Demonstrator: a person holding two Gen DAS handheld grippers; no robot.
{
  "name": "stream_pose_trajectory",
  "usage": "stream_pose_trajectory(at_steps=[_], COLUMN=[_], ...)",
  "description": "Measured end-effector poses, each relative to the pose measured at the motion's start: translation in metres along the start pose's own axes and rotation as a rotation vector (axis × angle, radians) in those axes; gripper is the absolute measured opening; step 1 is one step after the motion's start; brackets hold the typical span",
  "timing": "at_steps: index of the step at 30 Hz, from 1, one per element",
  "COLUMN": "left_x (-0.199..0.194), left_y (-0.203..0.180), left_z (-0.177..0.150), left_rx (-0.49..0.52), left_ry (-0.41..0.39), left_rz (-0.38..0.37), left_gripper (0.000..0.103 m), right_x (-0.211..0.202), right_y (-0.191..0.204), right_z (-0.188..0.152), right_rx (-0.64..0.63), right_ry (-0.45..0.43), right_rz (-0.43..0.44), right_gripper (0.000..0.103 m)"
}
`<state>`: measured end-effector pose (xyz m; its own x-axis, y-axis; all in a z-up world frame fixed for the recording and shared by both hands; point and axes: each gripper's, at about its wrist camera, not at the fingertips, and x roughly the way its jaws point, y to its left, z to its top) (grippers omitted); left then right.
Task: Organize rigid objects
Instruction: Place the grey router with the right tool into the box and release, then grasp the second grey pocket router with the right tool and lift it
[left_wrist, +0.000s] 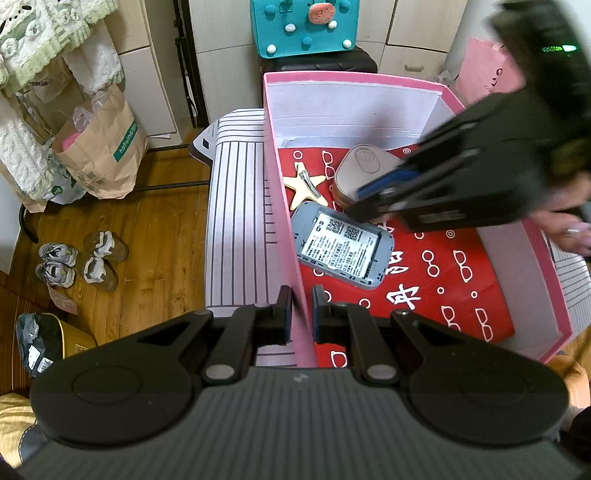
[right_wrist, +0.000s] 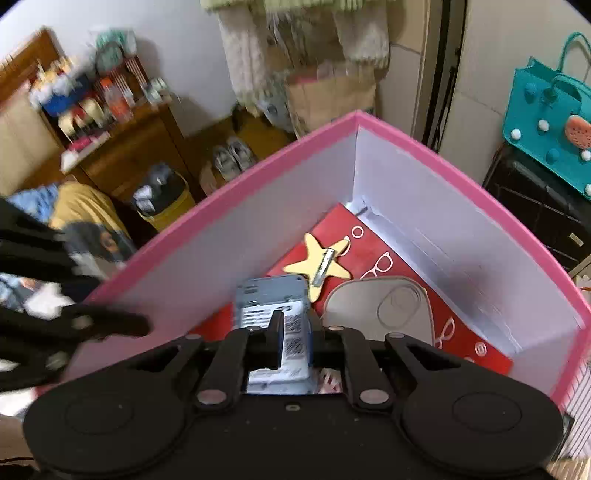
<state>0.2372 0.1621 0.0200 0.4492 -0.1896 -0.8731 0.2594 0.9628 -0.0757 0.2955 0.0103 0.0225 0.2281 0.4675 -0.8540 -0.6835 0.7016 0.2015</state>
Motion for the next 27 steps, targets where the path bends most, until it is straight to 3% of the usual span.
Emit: stream_pose_trajectory(at_steps=[8,13,23,27], left_x=[0.0,-0.003,-0.004,-0.003], left_y=[0.0,-0.006,-0.003,-0.006], left_z=[-0.003,-0.004,-0.01,-0.009], left_rx=[-0.009,0.017,-0.041,-0.038], left_ry=[-0.017,-0.027,-0.068,-0.068], left_rz=[0.003,0.028,0.025,0.038], left_gripper=[0.009,0.009,0.008,0.008], right_x=[-0.103,-0.14,-0.141,-0.127], right_y=[-0.009,-0.014,-0.066,-0.081], right_z=[-0.053,-0.1,-0.2,-0.226], right_rx=[0.104,0.139,0.37,0.432], right_ry=[-0.183,-0.207,-0.187,-0.157], right_rz=[-0.031,-0.145,-0.224,-0.291], right_gripper=[0.019,0.024,0.033,0.044])
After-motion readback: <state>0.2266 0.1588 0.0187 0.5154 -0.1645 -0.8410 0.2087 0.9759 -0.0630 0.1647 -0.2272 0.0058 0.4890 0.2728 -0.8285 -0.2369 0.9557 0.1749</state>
